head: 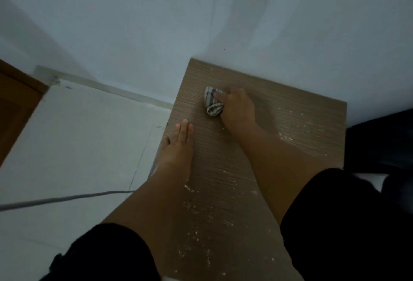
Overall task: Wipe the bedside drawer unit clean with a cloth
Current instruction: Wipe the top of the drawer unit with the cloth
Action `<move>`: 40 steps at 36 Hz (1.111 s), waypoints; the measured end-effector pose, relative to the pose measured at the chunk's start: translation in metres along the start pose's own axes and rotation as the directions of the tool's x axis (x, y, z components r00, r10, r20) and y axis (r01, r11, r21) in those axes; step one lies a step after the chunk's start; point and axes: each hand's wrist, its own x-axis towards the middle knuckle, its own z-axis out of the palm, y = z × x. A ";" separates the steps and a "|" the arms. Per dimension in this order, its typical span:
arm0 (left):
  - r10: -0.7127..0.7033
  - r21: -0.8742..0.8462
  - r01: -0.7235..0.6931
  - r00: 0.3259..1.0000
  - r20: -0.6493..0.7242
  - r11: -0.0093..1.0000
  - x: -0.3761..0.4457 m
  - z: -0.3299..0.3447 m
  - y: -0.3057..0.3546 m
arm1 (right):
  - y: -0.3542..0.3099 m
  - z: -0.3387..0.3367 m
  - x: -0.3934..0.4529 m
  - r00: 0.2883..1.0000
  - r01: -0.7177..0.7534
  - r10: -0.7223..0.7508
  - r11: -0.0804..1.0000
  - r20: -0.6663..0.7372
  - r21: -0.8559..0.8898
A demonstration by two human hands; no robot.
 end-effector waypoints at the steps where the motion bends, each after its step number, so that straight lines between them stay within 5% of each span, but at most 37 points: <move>1: -0.003 0.002 0.003 1.000 -0.007 1.000 0.000 0.000 0.001 | 0.000 0.001 -0.010 1.000 0.005 -0.005 1.000 0.018 -0.004; 12: 0.021 -0.076 -0.031 0.991 -0.133 0.997 -0.030 0.008 -0.008 | -0.036 0.029 -0.157 0.983 -0.001 -0.001 1.000 0.186 0.010; 18: 0.048 -0.068 -0.059 0.987 -0.154 0.996 -0.047 0.020 -0.012 | -0.038 0.027 -0.164 0.971 -0.062 0.052 0.997 0.234 0.038; 28: 0.143 -0.065 -0.153 0.980 -0.141 0.986 -0.016 -0.004 0.028 | 0.002 -0.018 -0.091 0.972 -0.184 0.190 0.981 -0.135 0.054; 40: 0.083 -0.015 -0.083 0.996 -0.035 0.996 0.015 0.003 0.052 | 0.059 -0.041 0.001 0.932 -0.297 0.321 0.943 -0.169 0.151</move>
